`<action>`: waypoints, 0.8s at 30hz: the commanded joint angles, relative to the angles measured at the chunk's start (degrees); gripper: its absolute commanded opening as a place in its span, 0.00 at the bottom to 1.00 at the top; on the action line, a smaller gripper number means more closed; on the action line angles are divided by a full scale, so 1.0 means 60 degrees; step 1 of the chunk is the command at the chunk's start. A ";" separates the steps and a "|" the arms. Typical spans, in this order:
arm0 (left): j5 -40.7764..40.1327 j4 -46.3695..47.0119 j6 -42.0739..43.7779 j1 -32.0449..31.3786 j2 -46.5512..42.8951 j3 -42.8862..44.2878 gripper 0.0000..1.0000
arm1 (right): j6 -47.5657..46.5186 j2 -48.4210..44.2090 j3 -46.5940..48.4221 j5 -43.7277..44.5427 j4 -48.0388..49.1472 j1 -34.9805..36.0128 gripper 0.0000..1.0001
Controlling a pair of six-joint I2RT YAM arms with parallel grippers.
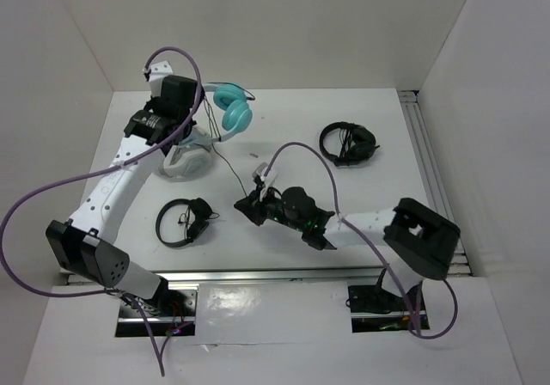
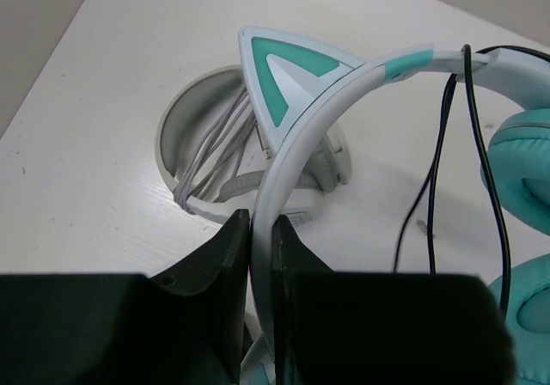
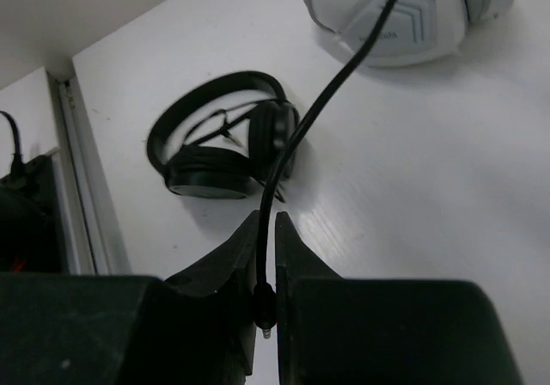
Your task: Wrap the headphones
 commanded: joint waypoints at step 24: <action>0.2316 0.5344 0.5320 -0.2370 -0.0804 -0.3890 0.00 | -0.4622 -0.4006 0.1911 0.4568 -0.6309 0.0721 0.00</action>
